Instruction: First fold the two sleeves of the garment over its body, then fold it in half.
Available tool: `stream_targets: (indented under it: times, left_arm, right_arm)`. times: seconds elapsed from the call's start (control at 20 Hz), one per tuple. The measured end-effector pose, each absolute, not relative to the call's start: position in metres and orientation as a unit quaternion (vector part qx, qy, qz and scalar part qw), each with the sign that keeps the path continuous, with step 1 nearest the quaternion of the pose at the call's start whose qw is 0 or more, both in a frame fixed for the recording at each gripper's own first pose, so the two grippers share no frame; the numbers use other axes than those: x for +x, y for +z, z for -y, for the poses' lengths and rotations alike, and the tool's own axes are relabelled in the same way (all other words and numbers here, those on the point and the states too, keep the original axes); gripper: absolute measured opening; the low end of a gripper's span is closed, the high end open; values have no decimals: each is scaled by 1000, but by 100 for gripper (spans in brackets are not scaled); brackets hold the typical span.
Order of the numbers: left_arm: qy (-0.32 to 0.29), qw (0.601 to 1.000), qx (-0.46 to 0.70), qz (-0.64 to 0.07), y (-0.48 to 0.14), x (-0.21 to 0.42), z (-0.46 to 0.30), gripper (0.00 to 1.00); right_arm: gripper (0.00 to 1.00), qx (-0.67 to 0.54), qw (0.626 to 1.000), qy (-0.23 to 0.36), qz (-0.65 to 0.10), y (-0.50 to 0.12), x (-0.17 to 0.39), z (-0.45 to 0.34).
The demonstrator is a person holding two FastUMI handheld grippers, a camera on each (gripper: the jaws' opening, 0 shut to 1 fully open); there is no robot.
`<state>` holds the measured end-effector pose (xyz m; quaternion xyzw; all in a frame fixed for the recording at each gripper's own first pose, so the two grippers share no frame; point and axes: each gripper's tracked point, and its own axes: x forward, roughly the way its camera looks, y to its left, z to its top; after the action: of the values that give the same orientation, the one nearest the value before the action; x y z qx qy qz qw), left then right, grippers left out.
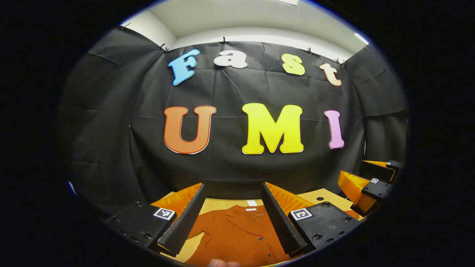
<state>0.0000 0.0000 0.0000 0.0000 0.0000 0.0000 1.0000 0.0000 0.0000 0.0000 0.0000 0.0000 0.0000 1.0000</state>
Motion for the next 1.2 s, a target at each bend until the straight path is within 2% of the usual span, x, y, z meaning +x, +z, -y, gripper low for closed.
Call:
stream_targets:
  times: [0.6, 0.65, 0.8, 0.85, 1.2]
  left_arm:
    - [8, 1000, -3, -7, -10, -7, -5, 97]
    - [7, 1000, -1, -10, -13, -6, -3, 100]
    - [5, 1000, 7, -23, -21, -4, 0, 100]
    - [3, 1000, 6, -26, -22, -5, 2, 97]
    - [-32, 999, 8, -30, -18, -9, 42, 97]
  right_arm:
    - [94, 1, 1000, -13, -15, -7, -2, 6]
    - [94, 2, 1000, -17, -17, -9, -2, 10]
    - [94, 5, 999, -20, -29, -15, 1, 16]
    - [94, 4, 999, -24, -35, -18, 0, 21]
    - [94, -11, 994, -73, -82, -55, -6, 118]
